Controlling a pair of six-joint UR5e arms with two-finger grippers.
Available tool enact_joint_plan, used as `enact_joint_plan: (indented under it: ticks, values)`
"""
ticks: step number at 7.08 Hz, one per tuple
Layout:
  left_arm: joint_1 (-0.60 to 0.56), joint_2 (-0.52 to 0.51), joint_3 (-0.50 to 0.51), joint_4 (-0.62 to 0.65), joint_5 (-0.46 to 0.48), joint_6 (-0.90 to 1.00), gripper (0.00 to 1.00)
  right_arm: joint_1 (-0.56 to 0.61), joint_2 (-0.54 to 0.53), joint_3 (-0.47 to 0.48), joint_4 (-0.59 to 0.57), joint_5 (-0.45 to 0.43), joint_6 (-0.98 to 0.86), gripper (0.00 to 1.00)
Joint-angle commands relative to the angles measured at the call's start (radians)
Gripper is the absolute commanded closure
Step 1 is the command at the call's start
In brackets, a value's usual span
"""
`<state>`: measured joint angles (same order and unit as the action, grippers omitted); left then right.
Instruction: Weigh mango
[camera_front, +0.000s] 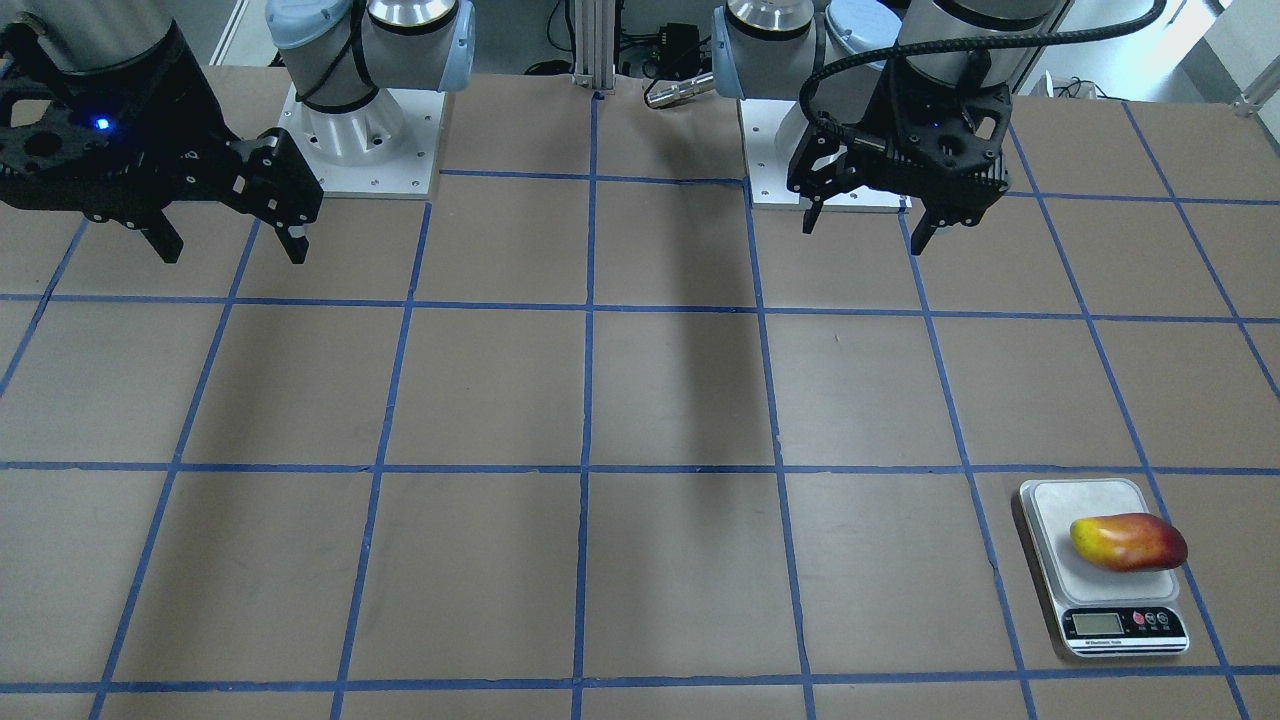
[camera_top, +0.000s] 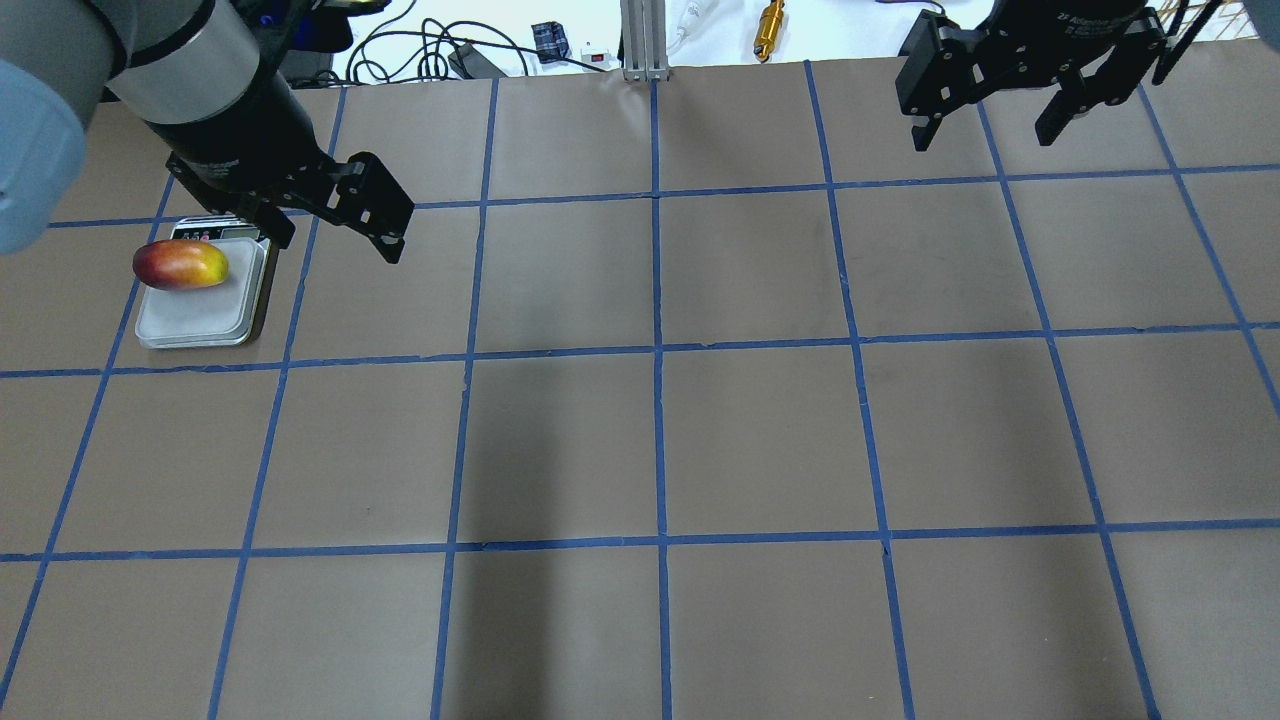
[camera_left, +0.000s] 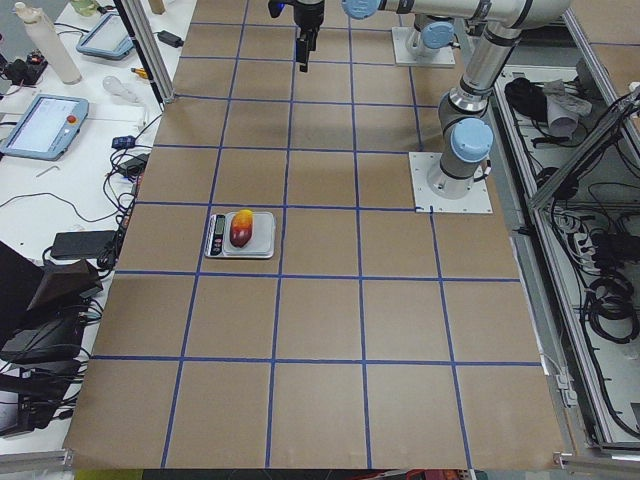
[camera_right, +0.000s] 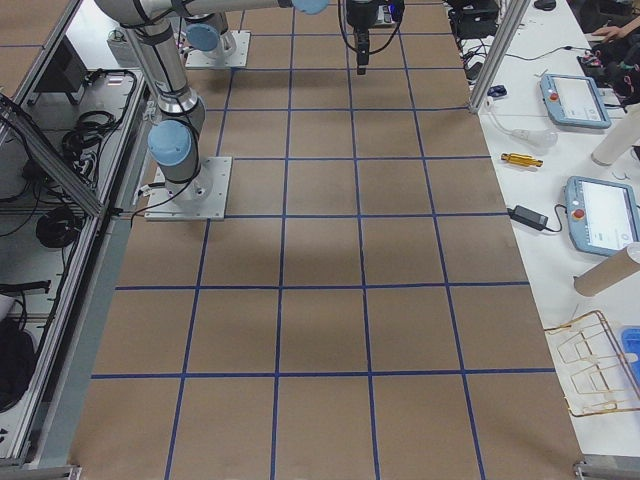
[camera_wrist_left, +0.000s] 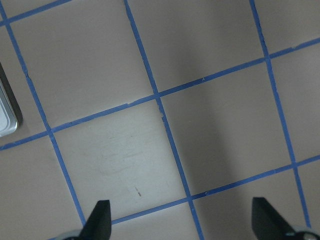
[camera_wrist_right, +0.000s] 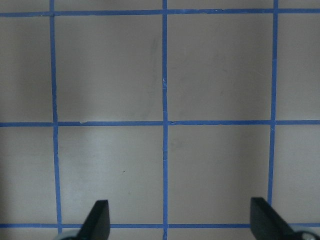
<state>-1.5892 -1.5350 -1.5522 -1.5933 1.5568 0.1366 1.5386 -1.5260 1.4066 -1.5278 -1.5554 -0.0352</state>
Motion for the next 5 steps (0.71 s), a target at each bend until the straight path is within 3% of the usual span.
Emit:
enact_joint_plan:
  ticks: [1,5]
  values:
    - [-0.009,-0.011,0.004,0.021,0.0,-0.123,0.0,0.0,0.001,0.0,0.0,-0.002,0.0,0.0]
    - [-0.009,-0.071,0.073,0.03,0.0,-0.134,0.0,0.0,0.0,0.0,0.0,0.0,0.0,0.0]
